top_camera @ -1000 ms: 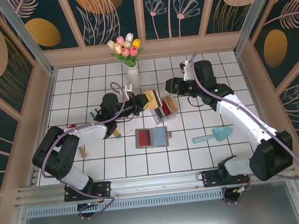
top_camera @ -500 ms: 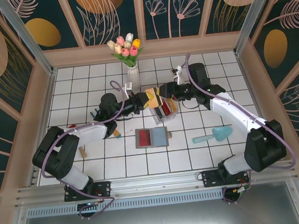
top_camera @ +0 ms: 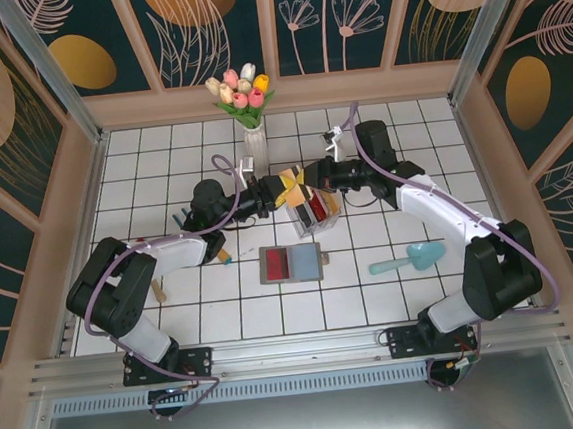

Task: Put the credit cards into the card holder
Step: Place the credit card in the storage box.

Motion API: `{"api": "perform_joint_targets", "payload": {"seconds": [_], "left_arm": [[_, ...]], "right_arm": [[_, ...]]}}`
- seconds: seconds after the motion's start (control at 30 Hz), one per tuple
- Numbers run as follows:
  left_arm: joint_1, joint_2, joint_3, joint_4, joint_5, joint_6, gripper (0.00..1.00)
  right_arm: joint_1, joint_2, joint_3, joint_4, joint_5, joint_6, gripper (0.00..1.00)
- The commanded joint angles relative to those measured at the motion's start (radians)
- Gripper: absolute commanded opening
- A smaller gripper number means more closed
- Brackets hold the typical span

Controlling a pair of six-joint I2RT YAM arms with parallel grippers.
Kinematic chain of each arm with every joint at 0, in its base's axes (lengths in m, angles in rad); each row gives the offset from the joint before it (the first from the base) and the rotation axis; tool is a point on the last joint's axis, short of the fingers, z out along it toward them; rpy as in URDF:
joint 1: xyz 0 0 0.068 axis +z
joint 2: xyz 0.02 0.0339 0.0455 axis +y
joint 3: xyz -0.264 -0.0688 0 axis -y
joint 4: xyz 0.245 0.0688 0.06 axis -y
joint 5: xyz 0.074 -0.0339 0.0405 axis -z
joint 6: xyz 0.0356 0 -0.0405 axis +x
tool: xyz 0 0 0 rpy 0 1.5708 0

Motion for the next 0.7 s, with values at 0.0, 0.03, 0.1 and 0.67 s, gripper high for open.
{"api": "perform_joint_targets", "payload": {"seconds": [0.0, 0.03, 0.1, 0.67], "left_arm": [[-0.002, -0.011, 0.019, 0.132, 0.035, -0.010, 0.22], [-0.002, -0.011, 0.019, 0.134, 0.036, -0.010, 0.22], [-0.002, -0.012, 0.019, 0.135, 0.035, -0.010, 0.22], [-0.002, -0.009, 0.013, 0.153, 0.041, -0.018, 0.22]], "right_arm": [[-0.015, -0.012, -0.032, -0.017, 0.048, -0.013, 0.09], [-0.017, -0.013, -0.033, -0.019, 0.052, -0.011, 0.09], [-0.018, -0.019, -0.036, -0.022, 0.065, -0.010, 0.08], [-0.067, -0.077, -0.099, 0.010, 0.093, 0.046, 0.08]]}}
